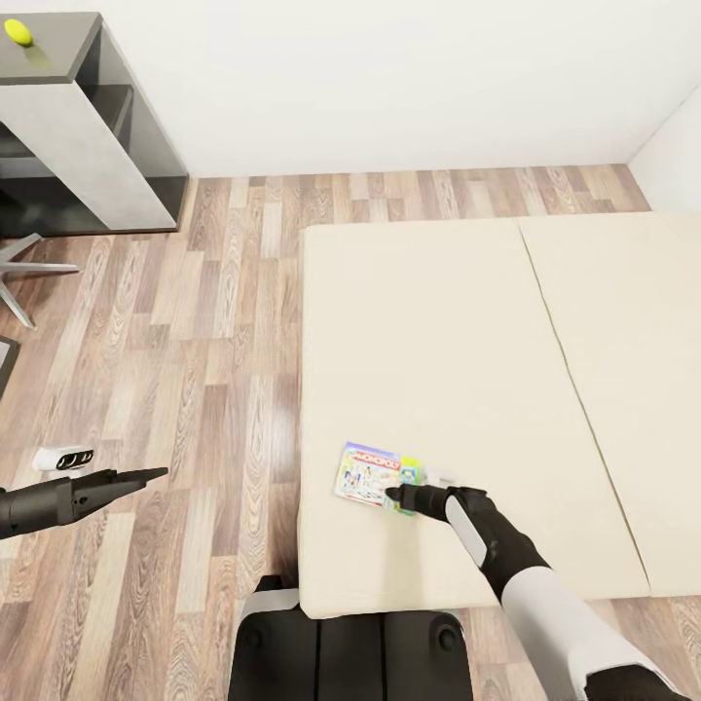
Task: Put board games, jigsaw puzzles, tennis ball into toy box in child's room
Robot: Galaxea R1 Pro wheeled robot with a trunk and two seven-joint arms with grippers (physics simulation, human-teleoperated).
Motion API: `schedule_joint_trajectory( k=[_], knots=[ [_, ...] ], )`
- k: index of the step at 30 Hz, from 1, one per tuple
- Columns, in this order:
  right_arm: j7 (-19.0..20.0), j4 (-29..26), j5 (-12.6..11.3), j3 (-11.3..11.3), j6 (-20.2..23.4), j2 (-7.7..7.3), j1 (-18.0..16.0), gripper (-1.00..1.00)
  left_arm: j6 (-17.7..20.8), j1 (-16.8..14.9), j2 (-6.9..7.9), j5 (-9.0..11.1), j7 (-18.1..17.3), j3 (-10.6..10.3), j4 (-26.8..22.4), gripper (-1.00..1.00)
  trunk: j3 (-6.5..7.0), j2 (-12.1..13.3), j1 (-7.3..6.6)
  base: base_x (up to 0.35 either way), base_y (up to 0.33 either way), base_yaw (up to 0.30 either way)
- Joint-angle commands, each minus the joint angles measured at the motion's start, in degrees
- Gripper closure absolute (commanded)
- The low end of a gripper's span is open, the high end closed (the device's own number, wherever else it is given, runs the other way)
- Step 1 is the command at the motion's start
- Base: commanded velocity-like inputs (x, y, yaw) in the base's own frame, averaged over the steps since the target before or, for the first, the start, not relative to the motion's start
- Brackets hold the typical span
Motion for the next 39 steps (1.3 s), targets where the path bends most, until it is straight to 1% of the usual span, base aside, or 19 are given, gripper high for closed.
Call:
schedule_joint_trajectory(
  k=[1,3,8,22,29,39],
  knots=[
    [-0.2,-0.1,0.0,0.0,0.3,0.02,-0.1,-1.0,0.6,0.0,0.02,0.0,-0.2,0.0,0.0,-1.0,-0.06,-0.1,0.03,0.0,0.0,0.0],
    [-1.1,0.0,0.0,0.0,0.5,0.08,-0.7,-1.0,0.6,0.0,0.02,0.0,-0.2,0.0,0.0,-1.0,-0.06,-0.1,0.03,0.0,0.0,0.0],
    [-1.6,-0.1,-0.1,-0.1,0.7,0.07,-1.1,-1.0,0.6,0.0,0.06,0.0,-0.2,0.0,0.0,-1.0,-0.06,-0.1,0.03,0.0,0.0,0.0],
    [-1.7,-0.1,-0.1,-0.2,0.7,0.11,-2.3,-1.0,0.6,0.0,0.11,0.0,-0.2,0.0,0.0,-1.0,-0.06,-0.1,0.03,0.0,0.0,0.0],
    [-1.7,0.1,-0.1,-0.2,0.7,0.33,-3.5,-1.0,0.6,0.0,0.11,0.0,-0.2,0.0,0.0,-1.0,-0.06,-0.1,0.03,0.0,0.0,0.0],
    [-1.7,0.2,-0.2,-0.2,0.7,0.51,-4.0,-1.0,0.6,0.0,0.11,0.0,-0.2,0.0,0.0,-1.0,-0.06,-0.1,0.03,0.0,0.0,0.0]
  ],
)
